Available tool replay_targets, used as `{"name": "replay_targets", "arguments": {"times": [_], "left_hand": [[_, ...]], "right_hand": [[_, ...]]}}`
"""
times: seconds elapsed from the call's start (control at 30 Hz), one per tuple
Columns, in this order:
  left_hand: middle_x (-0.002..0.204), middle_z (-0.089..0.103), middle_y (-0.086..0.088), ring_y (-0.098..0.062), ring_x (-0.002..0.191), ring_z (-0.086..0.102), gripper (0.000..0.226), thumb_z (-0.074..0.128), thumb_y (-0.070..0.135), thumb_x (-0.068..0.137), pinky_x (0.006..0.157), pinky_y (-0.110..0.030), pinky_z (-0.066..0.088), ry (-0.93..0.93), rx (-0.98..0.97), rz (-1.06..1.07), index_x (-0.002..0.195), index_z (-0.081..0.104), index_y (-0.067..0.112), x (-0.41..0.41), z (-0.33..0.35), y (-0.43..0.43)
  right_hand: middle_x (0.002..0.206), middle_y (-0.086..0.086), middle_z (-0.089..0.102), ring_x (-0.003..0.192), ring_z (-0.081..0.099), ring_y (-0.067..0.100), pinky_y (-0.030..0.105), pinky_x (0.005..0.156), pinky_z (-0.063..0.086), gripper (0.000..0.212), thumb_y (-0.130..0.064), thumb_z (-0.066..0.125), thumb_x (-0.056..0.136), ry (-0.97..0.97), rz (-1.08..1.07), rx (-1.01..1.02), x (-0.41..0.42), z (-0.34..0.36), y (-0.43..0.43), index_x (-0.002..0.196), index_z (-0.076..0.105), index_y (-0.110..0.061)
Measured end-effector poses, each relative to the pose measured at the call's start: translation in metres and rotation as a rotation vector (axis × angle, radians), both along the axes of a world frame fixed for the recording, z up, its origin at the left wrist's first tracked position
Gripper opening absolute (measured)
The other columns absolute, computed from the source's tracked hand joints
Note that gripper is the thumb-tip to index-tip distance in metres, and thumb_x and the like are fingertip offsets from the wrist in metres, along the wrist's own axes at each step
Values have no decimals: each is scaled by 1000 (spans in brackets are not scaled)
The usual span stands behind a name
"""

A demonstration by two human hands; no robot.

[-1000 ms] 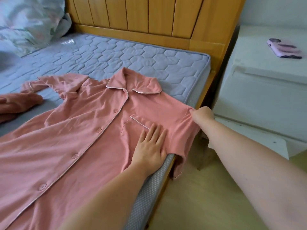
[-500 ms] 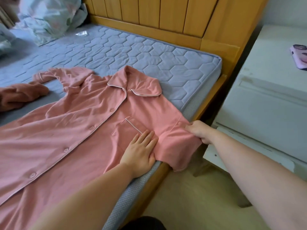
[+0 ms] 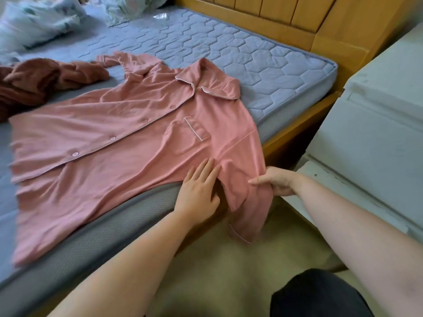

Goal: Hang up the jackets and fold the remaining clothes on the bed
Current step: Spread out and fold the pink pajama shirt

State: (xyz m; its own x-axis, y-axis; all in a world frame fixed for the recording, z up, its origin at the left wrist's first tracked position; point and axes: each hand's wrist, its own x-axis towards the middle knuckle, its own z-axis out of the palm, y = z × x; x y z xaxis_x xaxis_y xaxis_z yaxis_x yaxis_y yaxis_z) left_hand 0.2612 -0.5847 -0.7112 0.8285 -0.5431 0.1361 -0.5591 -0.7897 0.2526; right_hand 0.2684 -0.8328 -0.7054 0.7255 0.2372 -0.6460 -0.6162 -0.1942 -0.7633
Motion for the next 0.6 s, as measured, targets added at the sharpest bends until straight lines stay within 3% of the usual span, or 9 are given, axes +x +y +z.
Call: {"name": "replay_targets", "arguments": {"times": [0.07,0.1,0.17,0.2,0.27,0.33,0.43,0.53,0.6], "left_hand": [[136,53,-6,-26,130,43,52,44,18,79,112,-43,33,-4,-191,22,128,57,10,-33,-8,0],[120,61,-5,-25,115,51,42,45,14,79,100,-43,45,19,-249,51,117,63,10,-48,-14,-4],[113,61,-1,-21,108,53,36,53,12,82,93,-38,47,220,-317,167,116,63,14,-71,-17,-17],[123,57,0,-20,117,50,45,59,16,82,99,-35,44,416,-393,259,128,56,17,-74,-17,-27],[142,44,2,-21,129,45,88,75,30,71,108,-38,39,945,-667,427,147,32,20,-71,-13,-44],[138,53,-5,-25,120,55,108,83,36,54,103,-41,45,1312,-944,470,147,31,14,-65,-11,-54],[114,67,-11,-27,104,63,80,78,17,60,93,-40,50,1430,-939,372,133,50,2,-69,6,-67],[124,63,-11,-29,115,59,70,73,12,65,101,-44,46,1488,-1049,341,131,52,11,-64,29,-75],[118,65,-12,-28,109,60,61,71,14,68,96,-43,47,1523,-1133,337,127,55,11,-55,51,-76]], "right_hand": [[123,8,58,111,58,26,41,91,52,58,-20,73,81,-7,26,-14,-9,2,-1,131,44,-15],[124,8,57,113,58,26,44,94,51,61,-22,74,79,-6,42,-25,-13,3,-3,131,44,-17],[124,7,57,114,57,26,48,96,49,62,-27,75,76,6,68,-17,-22,5,-6,129,44,-22],[124,7,57,114,57,26,48,96,49,60,-29,74,75,10,74,3,-26,9,-6,127,45,-23],[125,8,57,115,57,27,47,95,50,58,-31,73,77,2,59,52,-32,16,-11,128,47,-22],[126,10,58,117,57,28,44,93,52,60,-31,75,78,-23,38,116,-35,25,-17,131,48,-18],[121,11,62,112,60,27,36,80,56,58,-27,75,77,-49,-2,189,-34,43,-27,128,52,-11],[118,12,64,108,62,27,38,86,54,49,-19,72,82,-65,-125,62,-25,53,-36,126,55,-7],[116,13,64,105,62,27,41,92,51,45,-18,71,84,-109,-218,-46,-19,59,-42,125,57,-4]]}}
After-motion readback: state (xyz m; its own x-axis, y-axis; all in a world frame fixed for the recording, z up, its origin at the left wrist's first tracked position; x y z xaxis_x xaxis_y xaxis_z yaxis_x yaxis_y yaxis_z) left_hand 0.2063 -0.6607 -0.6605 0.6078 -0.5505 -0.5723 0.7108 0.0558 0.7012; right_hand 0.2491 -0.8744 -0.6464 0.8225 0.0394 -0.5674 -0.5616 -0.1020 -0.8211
